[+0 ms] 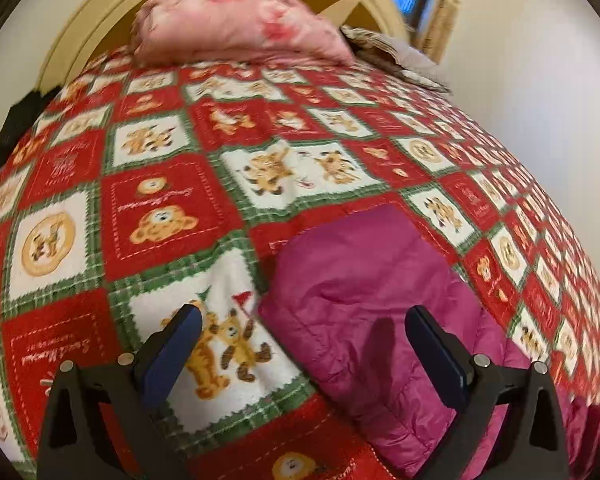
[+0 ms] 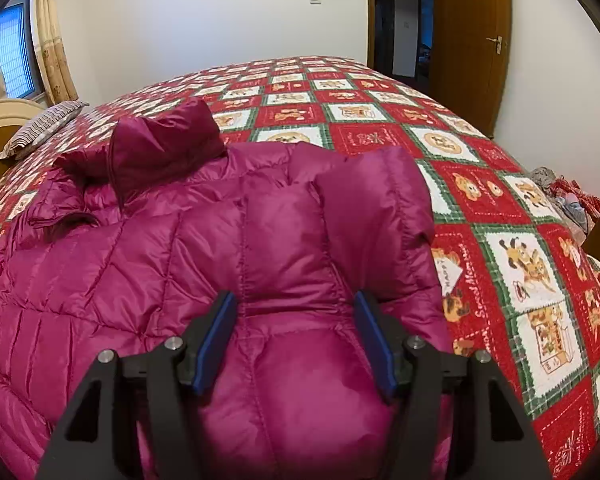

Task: Fold large clothes

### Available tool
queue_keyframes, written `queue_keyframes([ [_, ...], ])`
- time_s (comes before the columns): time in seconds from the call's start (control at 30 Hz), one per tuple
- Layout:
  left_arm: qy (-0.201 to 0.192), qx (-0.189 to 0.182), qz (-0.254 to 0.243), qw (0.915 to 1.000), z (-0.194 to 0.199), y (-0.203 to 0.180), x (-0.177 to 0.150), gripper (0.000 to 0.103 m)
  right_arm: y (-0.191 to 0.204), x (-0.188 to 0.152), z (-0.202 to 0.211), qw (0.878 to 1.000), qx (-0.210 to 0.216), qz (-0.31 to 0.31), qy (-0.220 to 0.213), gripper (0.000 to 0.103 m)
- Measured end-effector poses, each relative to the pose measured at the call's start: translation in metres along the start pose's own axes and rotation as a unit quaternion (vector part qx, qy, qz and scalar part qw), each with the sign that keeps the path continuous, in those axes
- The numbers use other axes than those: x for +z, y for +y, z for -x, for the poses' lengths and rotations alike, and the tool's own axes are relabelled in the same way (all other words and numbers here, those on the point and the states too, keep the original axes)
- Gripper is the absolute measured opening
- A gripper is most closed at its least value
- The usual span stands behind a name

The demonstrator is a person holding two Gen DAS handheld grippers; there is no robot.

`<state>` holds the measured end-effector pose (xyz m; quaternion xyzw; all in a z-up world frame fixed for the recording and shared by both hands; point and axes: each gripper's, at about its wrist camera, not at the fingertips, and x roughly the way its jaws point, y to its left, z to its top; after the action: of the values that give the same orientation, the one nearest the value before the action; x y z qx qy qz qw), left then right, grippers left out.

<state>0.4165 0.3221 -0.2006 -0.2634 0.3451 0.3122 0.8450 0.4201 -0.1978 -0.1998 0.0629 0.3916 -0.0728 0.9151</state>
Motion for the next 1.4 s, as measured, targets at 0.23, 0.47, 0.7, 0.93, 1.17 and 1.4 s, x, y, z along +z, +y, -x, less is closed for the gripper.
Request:
queue_keyframes([
  [0.23, -0.012, -0.04, -0.014, 0.999, -0.003, 0.002, 0.006, 0.019, 0.0, 0.0, 0.0, 1.0, 0.0, -0.001, 0.0, 0.064],
  [0.47, -0.049, -0.101, -0.031, 0.9932, 0.029, -0.011, 0.011, 0.011, 0.0, 0.0, 0.0, 1.0, 0.0, -0.002, -0.001, 0.065],
  [0.7, -0.127, -0.21, -0.131, 0.9605, 0.122, -0.079, -0.001, 0.011, 0.0, 0.0, 0.0, 1.0, 0.0, -0.004, -0.001, 0.065],
  [0.93, -0.178, -0.348, -0.294, 0.872, 0.23, -0.158, -0.088, 0.011, -0.001, 0.0, 0.0, 1.0, 0.005, -0.009, -0.003, 0.065],
  [1.17, -0.141, -0.407, -0.418, 0.8, 0.263, -0.219, -0.203, 0.011, -0.002, 0.0, 0.0, 1.0, 0.01, -0.016, -0.005, 0.065],
  [1.4, -0.085, -0.404, -0.491, 0.7669, 0.253, -0.258, -0.291, 0.011, -0.005, -0.001, 0.001, 0.999, 0.019, -0.027, -0.008, 0.065],
])
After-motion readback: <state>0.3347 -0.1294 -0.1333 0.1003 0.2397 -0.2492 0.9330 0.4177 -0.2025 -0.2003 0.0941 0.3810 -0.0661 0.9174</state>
